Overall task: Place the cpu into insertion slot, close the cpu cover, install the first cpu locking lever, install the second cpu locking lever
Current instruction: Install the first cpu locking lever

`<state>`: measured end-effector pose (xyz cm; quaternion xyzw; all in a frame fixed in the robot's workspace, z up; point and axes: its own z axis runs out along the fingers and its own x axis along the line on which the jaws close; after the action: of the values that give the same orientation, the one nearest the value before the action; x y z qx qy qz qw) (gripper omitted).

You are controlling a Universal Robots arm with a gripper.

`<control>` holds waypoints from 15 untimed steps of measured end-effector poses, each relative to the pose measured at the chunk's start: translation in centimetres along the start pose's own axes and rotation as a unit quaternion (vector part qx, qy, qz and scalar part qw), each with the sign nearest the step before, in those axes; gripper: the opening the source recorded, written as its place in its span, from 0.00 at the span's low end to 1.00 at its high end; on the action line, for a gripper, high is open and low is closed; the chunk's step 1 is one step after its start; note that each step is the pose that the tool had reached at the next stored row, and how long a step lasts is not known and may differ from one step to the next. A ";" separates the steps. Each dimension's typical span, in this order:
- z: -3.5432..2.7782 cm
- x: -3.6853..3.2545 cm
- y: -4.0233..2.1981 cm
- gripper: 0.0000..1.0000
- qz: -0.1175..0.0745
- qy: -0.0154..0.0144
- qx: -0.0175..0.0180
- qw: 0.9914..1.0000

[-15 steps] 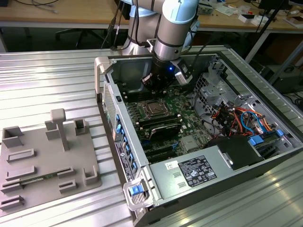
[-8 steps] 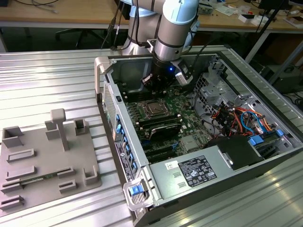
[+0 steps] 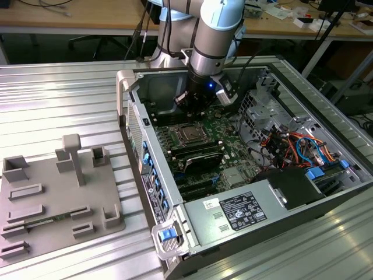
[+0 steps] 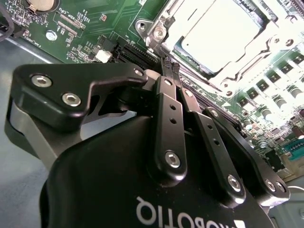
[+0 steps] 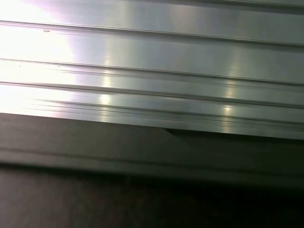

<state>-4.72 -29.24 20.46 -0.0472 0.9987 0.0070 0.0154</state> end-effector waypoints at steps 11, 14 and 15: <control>0.15 -0.04 -0.19 0.11 0.000 0.000 0.000 1.000; 0.32 -0.08 -0.19 0.11 0.000 0.000 0.000 1.000; 0.35 -0.08 -0.19 0.11 0.000 0.000 0.000 1.000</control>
<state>-4.61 -29.42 20.11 -0.0472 0.9987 0.0068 0.0153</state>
